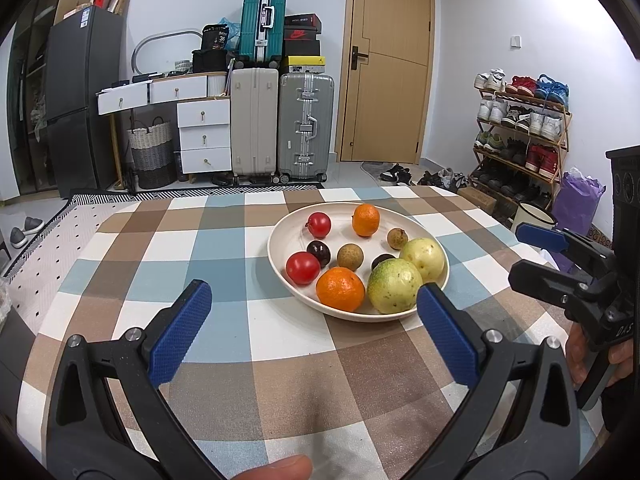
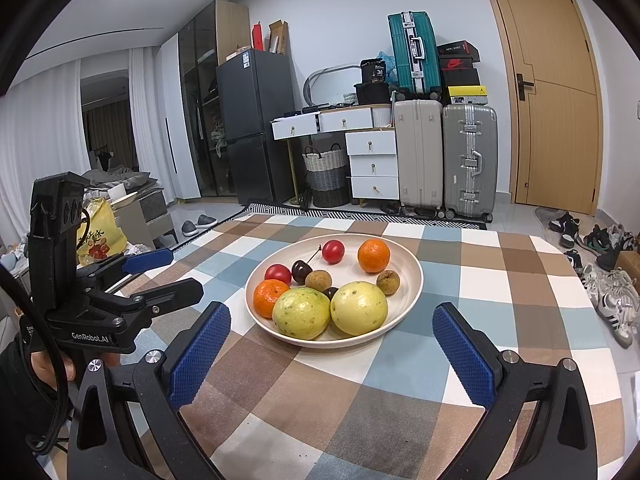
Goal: Organize fruits
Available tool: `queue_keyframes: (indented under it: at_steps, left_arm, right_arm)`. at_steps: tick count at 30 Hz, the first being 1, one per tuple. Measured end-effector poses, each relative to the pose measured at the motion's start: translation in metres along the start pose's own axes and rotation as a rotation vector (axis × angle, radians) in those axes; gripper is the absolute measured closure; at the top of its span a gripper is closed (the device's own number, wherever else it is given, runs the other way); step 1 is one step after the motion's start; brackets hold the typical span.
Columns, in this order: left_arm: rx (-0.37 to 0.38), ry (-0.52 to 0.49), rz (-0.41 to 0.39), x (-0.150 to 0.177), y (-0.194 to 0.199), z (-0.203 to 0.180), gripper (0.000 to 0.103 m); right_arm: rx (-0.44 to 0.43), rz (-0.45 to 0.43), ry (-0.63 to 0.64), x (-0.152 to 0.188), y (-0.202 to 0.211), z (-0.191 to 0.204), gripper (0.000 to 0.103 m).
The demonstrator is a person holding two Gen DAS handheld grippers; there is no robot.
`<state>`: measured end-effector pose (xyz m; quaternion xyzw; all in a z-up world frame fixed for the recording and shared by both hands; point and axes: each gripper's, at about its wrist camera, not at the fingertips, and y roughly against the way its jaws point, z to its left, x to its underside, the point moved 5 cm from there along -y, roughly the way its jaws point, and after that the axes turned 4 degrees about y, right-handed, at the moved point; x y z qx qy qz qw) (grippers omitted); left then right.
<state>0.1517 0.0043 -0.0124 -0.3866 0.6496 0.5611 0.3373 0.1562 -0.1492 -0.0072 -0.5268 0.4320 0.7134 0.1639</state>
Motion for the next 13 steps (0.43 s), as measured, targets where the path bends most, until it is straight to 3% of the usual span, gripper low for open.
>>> queue_keyframes:
  at_steps: [13]
  left_arm:
    - [0.001, -0.001, -0.004, 0.0002, 0.0001, 0.0011, 0.001]
  right_arm:
    - [-0.001, 0.001, 0.000, 0.0000, -0.0007, 0.0000, 0.000]
